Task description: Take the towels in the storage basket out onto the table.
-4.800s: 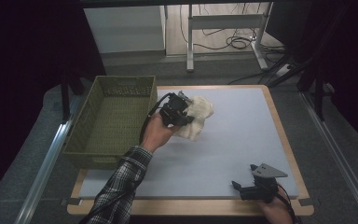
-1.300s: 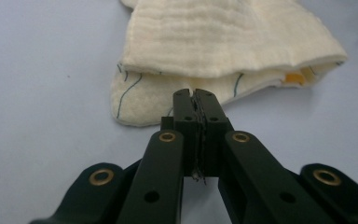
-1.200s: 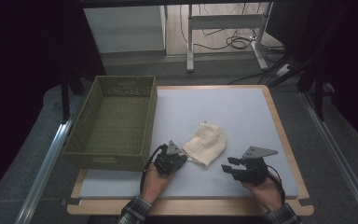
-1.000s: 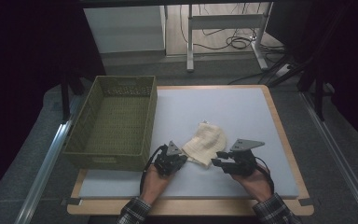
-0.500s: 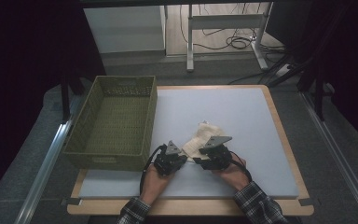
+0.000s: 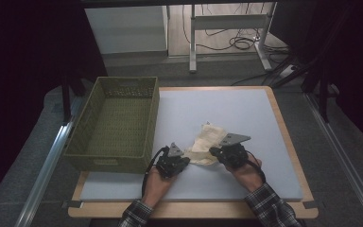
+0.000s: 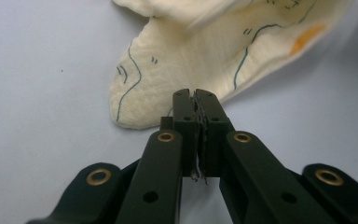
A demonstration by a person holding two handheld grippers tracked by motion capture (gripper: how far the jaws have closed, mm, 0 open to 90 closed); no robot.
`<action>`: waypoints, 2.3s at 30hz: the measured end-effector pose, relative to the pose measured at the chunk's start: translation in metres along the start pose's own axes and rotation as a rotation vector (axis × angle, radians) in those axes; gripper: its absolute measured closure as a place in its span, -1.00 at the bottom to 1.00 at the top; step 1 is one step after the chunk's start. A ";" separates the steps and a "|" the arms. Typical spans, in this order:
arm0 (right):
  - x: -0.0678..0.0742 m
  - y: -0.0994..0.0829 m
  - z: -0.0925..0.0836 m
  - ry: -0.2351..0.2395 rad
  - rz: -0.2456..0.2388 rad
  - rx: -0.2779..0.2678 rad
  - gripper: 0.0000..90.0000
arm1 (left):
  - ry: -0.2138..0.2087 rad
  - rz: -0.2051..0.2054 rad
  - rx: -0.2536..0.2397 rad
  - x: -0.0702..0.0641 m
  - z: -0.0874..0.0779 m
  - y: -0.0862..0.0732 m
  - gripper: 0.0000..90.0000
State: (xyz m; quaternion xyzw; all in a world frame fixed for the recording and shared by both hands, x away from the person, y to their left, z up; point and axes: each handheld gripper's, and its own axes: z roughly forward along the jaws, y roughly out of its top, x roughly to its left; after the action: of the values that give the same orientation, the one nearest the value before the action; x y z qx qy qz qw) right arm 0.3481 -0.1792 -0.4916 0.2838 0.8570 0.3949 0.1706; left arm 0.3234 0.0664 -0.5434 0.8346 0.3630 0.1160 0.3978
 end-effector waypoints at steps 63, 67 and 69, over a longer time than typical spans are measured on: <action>-0.108 -0.081 -0.086 -0.268 0.322 0.058 0.34 | 0.053 0.035 0.001 -0.004 0.005 0.027 0.22; -0.109 -0.077 -0.097 -0.275 0.318 0.021 0.25 | 0.045 0.043 -0.025 -0.003 -0.001 0.038 0.00; -0.107 -0.070 -0.099 -0.251 0.314 0.000 0.24 | 0.043 0.049 -0.034 -0.003 -0.003 0.045 -0.03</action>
State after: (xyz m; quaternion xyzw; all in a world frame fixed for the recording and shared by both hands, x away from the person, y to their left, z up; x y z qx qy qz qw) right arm 0.3562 -0.3401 -0.4755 0.4611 0.7742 0.3781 0.2123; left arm 0.3430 0.0471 -0.5080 0.8336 0.3491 0.1497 0.4010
